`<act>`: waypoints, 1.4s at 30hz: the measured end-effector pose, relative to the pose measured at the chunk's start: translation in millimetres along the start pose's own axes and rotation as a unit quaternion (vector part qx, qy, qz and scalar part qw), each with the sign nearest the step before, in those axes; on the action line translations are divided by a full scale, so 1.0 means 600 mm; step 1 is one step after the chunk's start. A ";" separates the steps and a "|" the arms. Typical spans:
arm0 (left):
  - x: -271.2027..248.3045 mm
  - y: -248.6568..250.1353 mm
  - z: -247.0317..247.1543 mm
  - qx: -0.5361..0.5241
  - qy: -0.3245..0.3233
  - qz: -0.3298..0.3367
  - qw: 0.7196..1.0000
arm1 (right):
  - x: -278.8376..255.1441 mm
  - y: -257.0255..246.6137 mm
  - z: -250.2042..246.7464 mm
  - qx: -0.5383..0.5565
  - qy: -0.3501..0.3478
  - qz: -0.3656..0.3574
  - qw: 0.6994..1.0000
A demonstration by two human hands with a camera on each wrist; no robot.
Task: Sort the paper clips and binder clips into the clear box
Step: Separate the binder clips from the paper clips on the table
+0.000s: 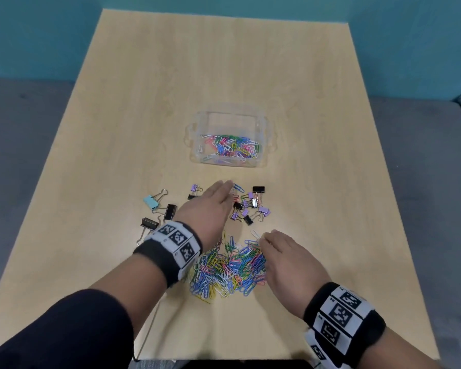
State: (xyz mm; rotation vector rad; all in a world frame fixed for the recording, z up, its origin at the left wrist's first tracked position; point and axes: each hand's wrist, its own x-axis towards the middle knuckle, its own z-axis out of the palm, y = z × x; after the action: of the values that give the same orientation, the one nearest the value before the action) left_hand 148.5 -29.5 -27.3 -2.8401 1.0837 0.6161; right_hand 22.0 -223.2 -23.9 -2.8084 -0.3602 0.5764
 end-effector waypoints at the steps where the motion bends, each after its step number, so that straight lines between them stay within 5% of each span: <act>1: 0.011 -0.002 -0.003 0.026 -0.010 0.024 0.999 | 0.000 0.000 0.002 0.001 -0.002 0.001 1.000; 13: 0.017 -0.010 -0.016 0.145 -0.109 0.079 0.980 | -0.005 0.002 0.000 0.026 0.005 0.001 1.000; 26: -0.103 0.060 0.032 0.044 -0.139 -0.022 0.989 | -0.008 0.003 -0.006 0.022 0.016 -0.014 1.000; 32: -0.066 0.062 -0.025 -0.026 -0.009 -0.080 0.996 | -0.008 0.000 -0.001 0.016 0.025 -0.008 1.000; 42: 0.017 0.041 -0.042 0.012 -0.044 -0.079 0.996 | -0.007 0.003 0.006 0.010 0.038 -0.002 0.999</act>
State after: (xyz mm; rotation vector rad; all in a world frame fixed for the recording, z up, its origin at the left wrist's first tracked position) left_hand 148.3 -59.0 -5.5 -2.8136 0.8377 0.7013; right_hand 17.1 -225.6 -26.0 -2.8003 -0.3420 0.4686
